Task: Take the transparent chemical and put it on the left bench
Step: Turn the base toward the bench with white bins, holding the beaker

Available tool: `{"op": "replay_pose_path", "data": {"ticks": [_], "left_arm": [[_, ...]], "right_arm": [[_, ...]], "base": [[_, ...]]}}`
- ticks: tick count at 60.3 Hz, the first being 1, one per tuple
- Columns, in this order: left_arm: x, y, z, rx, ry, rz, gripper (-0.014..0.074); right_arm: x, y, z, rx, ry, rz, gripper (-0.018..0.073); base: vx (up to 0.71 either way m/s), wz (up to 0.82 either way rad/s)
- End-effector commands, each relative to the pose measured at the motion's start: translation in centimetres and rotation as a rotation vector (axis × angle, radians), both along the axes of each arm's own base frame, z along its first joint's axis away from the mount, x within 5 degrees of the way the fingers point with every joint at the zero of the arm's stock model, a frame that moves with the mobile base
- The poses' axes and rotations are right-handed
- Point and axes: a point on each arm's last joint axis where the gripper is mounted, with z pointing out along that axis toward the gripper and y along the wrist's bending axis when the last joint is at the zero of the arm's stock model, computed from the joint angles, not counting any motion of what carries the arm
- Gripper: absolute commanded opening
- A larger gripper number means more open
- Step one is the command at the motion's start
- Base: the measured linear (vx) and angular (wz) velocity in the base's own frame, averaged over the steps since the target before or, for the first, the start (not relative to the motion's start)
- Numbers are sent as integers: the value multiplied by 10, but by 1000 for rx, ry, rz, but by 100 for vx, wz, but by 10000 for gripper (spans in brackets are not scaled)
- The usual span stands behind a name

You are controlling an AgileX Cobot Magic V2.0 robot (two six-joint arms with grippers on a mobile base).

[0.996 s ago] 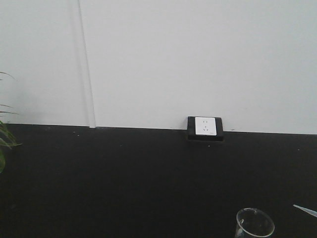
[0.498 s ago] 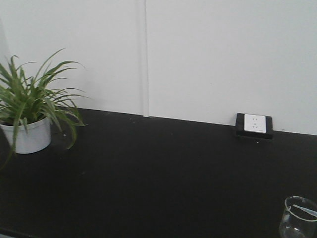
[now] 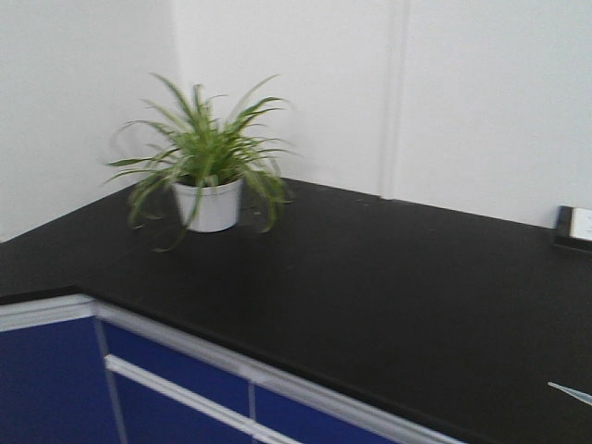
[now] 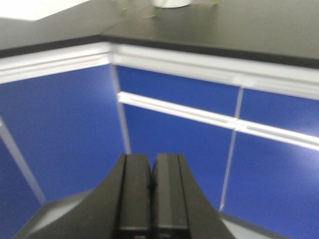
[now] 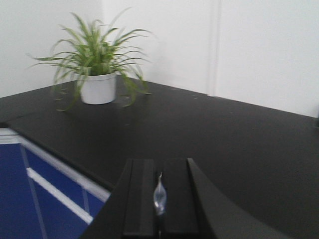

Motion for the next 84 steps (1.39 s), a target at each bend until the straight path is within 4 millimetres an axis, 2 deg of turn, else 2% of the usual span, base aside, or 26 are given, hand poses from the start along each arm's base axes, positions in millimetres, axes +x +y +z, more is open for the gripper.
{"op": "replay_pose_path", "data": {"ticks": [1,42,84], "left_arm": [[-1,0,3,-14,-81,-1,-3],[-1,0,3,-14,-81,-1,-3],[-1,0,3,-14,-81,-1,-3]], "right_arm": [[-1,1,16,15,-100,12,-3],[-1,1,16,15,-100,12,-3],[-1,1,17,15,-102,13,-3]], "base": [[-30,54],[-24,64],[-8,42]]}}
